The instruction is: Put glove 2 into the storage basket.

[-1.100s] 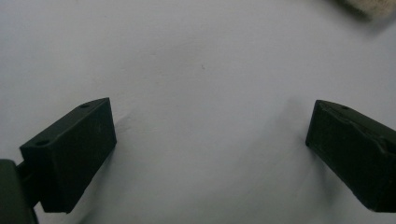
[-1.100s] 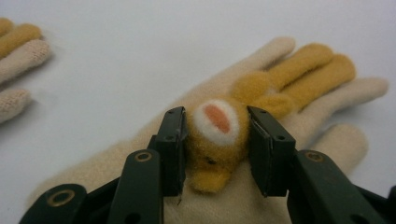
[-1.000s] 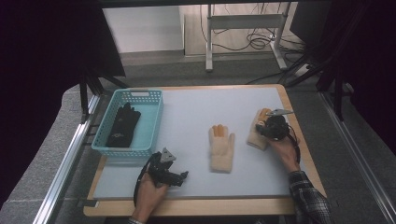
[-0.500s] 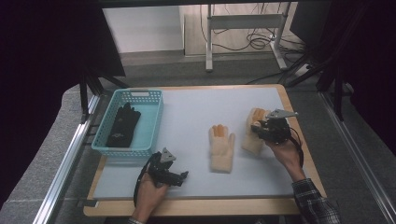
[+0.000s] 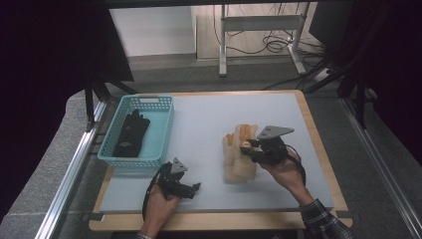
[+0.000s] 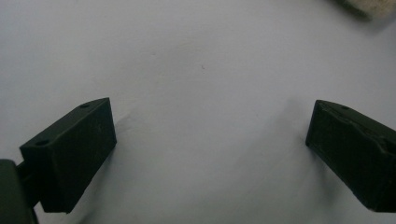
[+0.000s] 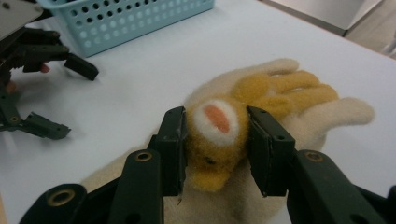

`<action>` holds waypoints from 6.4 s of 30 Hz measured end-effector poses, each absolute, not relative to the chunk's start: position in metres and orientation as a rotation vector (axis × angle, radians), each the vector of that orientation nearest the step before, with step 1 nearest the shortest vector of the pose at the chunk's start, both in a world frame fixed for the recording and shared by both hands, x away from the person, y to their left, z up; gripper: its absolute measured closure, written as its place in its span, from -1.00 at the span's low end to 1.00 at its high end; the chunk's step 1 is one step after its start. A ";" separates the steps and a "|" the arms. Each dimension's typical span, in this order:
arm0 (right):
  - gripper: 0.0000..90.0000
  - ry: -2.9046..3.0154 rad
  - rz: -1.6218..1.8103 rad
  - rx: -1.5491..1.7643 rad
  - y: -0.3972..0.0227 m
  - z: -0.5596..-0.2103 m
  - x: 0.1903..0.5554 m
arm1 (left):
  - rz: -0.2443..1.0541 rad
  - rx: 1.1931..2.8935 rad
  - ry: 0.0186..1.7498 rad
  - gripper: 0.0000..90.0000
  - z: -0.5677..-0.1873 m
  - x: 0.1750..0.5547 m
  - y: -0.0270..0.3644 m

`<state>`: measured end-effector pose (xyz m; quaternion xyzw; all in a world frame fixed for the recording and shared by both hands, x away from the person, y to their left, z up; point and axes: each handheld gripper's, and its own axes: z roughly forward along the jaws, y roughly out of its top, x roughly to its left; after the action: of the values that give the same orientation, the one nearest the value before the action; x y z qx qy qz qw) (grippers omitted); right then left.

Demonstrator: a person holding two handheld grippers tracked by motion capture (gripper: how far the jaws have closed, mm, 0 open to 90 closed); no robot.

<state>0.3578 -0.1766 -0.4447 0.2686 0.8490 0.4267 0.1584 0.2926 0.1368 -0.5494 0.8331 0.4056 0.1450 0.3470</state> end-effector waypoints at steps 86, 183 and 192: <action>0.37 2.552 1.133 0.759 -0.162 -0.521 0.345 | 0.374 2.163 1.053 -0.96 -0.549 0.292 0.137; -0.58 2.336 0.983 1.078 -0.262 -0.530 0.356 | 0.237 2.396 0.931 -0.59 -0.523 0.381 0.021; -0.58 2.335 0.982 1.077 -0.262 -0.530 0.356 | 0.225 2.404 0.919 -0.01 -0.517 0.376 0.019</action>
<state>0.3556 -0.2617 -0.5305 0.3840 0.8323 0.3499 0.1931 0.3762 0.0194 -0.5173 0.8945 0.3421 0.0837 0.2754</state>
